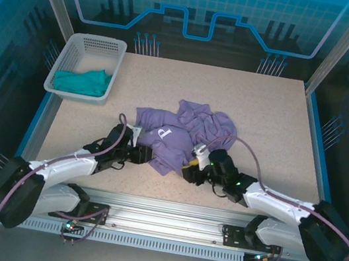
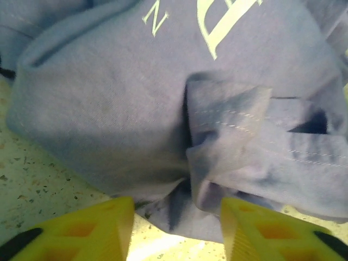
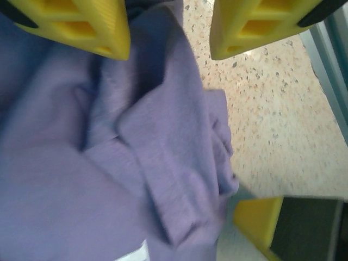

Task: Fold the inside-out t-shirt

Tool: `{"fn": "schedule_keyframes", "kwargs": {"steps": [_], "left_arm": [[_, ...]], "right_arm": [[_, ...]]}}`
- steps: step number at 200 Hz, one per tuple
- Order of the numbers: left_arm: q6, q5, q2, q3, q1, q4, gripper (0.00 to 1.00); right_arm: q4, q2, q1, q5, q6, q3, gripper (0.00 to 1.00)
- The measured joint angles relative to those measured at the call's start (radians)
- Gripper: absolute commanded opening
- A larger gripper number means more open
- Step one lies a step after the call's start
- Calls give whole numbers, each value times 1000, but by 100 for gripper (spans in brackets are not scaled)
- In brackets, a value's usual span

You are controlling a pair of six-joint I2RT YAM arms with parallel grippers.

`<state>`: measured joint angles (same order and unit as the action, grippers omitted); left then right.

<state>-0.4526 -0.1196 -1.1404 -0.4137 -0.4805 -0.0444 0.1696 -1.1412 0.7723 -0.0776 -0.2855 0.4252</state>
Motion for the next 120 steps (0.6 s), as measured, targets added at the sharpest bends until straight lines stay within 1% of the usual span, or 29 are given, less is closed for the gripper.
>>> {"fn": "schedule_keyframes", "kwargs": {"steps": [20, 36, 73, 107, 120], "left_arm": [[-4, -1, 36, -18, 0, 18, 58], [3, -7, 37, -49, 0, 34, 60], [63, 3, -29, -159, -16, 86, 60], [148, 26, -138, -264, -57, 158, 53], [175, 31, -174, -291, -69, 179, 52]], "right_arm": [[-13, 68, -108, -56, -50, 2, 48], [-33, 70, -163, -91, -88, 15, 48], [-76, -37, -176, -152, -142, 86, 48], [-85, -108, -178, -182, -161, 99, 48], [-93, -121, -178, -192, -164, 101, 48]]}}
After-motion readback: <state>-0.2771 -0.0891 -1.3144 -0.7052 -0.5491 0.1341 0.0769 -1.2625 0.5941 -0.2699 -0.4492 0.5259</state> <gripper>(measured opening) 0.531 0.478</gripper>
